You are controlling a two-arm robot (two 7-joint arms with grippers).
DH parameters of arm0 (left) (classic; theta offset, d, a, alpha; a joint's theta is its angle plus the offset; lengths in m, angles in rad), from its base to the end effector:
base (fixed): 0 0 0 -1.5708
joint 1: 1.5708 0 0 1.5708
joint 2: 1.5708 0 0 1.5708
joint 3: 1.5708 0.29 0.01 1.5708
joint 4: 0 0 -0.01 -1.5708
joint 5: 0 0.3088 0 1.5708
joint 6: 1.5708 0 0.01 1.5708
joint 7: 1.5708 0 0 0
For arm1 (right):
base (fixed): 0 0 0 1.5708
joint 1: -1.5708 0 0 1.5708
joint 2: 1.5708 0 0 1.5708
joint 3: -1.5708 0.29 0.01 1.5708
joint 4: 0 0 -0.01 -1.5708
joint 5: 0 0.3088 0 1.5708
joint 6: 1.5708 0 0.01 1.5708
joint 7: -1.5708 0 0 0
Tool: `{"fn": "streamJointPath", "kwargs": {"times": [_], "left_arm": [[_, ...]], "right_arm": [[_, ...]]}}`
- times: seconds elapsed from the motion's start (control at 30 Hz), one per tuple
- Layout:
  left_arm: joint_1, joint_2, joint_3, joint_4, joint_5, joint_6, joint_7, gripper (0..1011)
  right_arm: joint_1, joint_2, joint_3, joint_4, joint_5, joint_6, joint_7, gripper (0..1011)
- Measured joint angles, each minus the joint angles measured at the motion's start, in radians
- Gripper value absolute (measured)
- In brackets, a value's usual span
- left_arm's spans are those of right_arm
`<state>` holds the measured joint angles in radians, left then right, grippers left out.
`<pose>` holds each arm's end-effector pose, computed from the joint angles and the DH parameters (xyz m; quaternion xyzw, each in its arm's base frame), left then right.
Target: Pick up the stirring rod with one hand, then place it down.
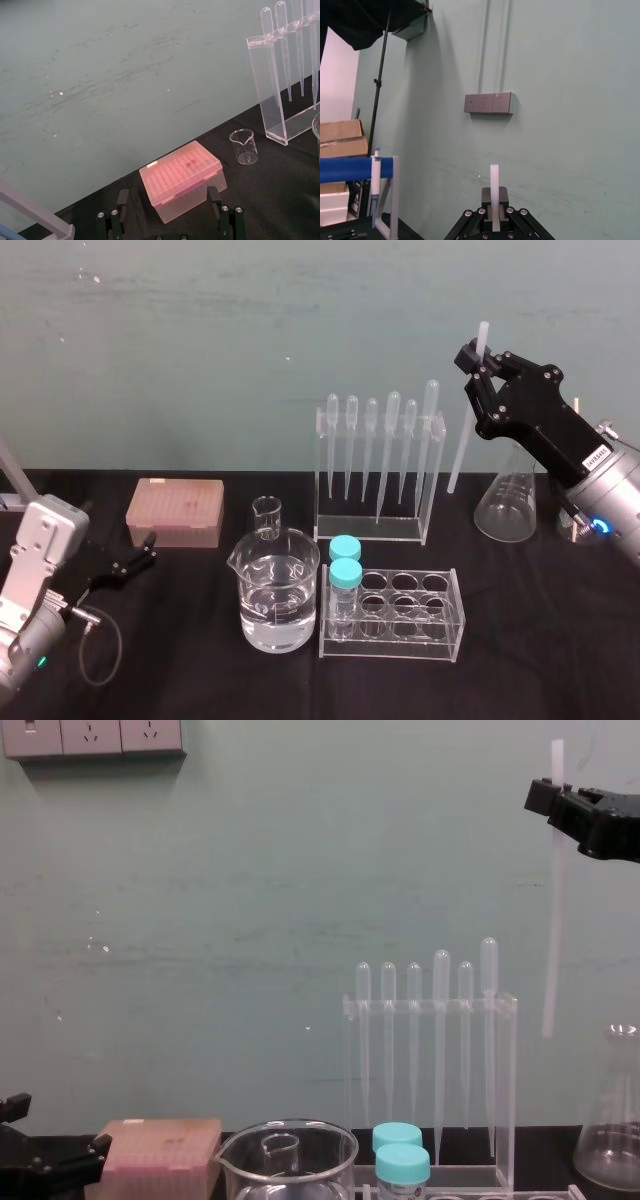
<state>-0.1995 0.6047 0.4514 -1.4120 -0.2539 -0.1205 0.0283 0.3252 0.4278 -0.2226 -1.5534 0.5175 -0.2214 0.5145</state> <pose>0.3581 0.0827 -0.3023 0.1415 -0.1325 0.5799 0.7913 0.4014 -0.0610 -0.1875 0.1401 -0.1635 -0.4058 0.8882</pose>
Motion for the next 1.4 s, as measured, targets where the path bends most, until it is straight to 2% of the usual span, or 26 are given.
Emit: {"fn": "streamJointPath", "kwargs": {"times": [0.77,1.4], "left_arm": [[0.0,0.0,0.0,0.0,0.0,0.0,0.0,1000],[0.0,0.0,0.0,0.0,0.0,0.0,0.0,1000]], "right_arm": [[0.023,-0.005,-0.011,0.035,0.007,0.0,0.016,69],[0.014,0.0,-0.011,0.03,0.013,-0.003,0.018,69]]}}
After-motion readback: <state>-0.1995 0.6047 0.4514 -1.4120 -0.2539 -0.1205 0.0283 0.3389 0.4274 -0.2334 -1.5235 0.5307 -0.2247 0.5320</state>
